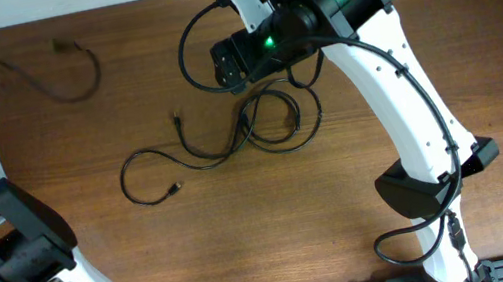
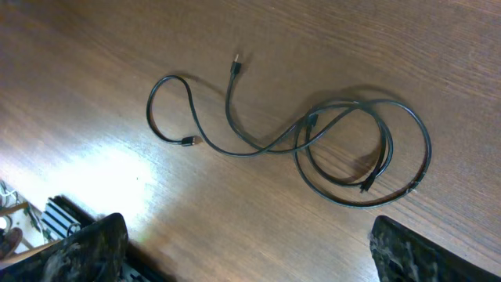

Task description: Untangle cables

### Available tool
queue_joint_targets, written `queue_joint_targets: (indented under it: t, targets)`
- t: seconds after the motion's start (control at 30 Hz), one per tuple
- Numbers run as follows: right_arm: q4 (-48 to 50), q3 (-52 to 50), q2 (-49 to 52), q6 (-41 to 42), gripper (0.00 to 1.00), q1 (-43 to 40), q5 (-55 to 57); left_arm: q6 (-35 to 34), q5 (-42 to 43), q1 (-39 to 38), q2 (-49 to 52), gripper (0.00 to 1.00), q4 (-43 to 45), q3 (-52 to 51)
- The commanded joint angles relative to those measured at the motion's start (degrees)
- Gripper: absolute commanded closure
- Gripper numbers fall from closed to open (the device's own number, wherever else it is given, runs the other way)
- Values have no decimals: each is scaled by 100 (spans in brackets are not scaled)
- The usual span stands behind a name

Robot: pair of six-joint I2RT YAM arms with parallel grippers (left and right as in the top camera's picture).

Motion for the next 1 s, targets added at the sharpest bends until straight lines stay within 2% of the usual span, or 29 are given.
queue_joint_targets:
  t: [0.0, 0.07, 0.13, 0.27, 0.3, 0.37, 0.43, 0.5, 0.63, 0.7, 0.9, 0.97]
  targets:
    - [-35, -17, 52, 50, 3, 63, -13, 2529, -144, 46, 282, 34, -450, 15]
    - [-35, -17, 52, 50, 3, 63, -13, 3016, -129, 57, 282, 43, -625, 17]
    - [-35, -17, 52, 50, 4, 63, -13, 3119, -74, 44, 282, 50, -953, 17]
    - [-33, -17, 52, 50, 3, 63, -13, 3432, 1069, -223, 444, 54, -1480, 13]
    - [-35, -17, 52, 52, 3, 63, -13, 3595, 1362, -345, 503, 54, -1515, 11]
    - [-35, -17, 52, 50, 3, 63, -13, 3757, 1539, -702, 664, 37, -1532, 4]
    - [-35, -17, 52, 50, 3, 63, -13, 4251, 1534, -1141, 870, 29, -1488, 4]
    - [-35, -17, 52, 48, 3, 63, -11, 4959, 1436, -1502, 977, 27, -1419, 4]
    - [-35, -15, 52, 48, 3, 61, 13, 5574, 999, -1945, 1213, 26, -1340, 4]
    - [-35, -17, 52, 46, 3, 50, 20, 5574, 848, -2013, 1290, 27, -1322, 4]
    - [-35, -15, 52, 46, 3, -72, 461, 5969, 756, -2033, 1646, 40, -1322, 4]
    - [-35, -15, 52, 46, 3, -125, 461, 6030, 704, -2033, 1746, 58, -1342, 4]
